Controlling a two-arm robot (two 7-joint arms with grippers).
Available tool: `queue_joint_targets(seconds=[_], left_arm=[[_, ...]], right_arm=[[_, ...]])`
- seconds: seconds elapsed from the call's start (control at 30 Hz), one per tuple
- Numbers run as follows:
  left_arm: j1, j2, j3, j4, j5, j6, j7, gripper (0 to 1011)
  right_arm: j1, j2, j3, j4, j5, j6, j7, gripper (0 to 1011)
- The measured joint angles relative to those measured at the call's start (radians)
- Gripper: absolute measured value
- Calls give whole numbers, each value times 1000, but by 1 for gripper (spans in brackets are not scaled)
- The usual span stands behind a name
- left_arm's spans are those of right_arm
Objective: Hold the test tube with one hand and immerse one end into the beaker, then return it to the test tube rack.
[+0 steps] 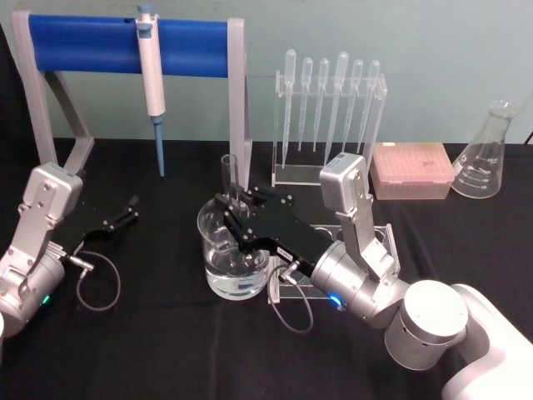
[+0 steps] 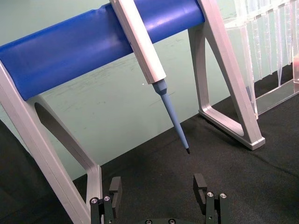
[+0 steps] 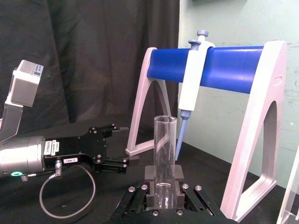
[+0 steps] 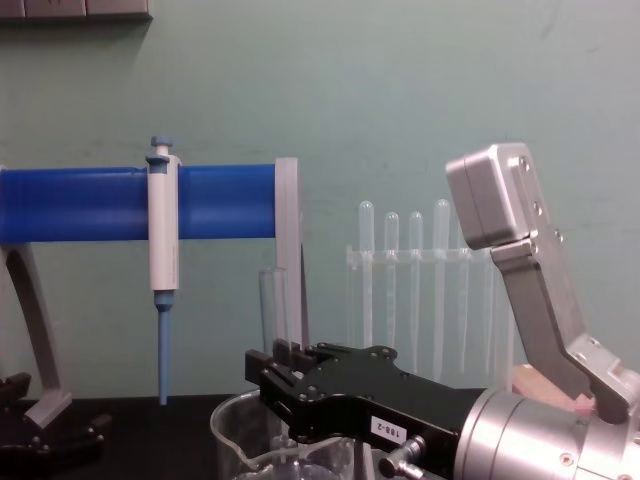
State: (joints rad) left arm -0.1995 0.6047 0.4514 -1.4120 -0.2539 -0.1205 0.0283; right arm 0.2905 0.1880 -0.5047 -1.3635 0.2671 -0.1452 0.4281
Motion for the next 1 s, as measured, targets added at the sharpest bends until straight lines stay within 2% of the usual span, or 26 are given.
queue_joint_targets(seconds=[1.0], left_arm=[[0,0,0,0,0,0,0,1000]], right_arm=[[0,0,0,0,0,0,0,233]])
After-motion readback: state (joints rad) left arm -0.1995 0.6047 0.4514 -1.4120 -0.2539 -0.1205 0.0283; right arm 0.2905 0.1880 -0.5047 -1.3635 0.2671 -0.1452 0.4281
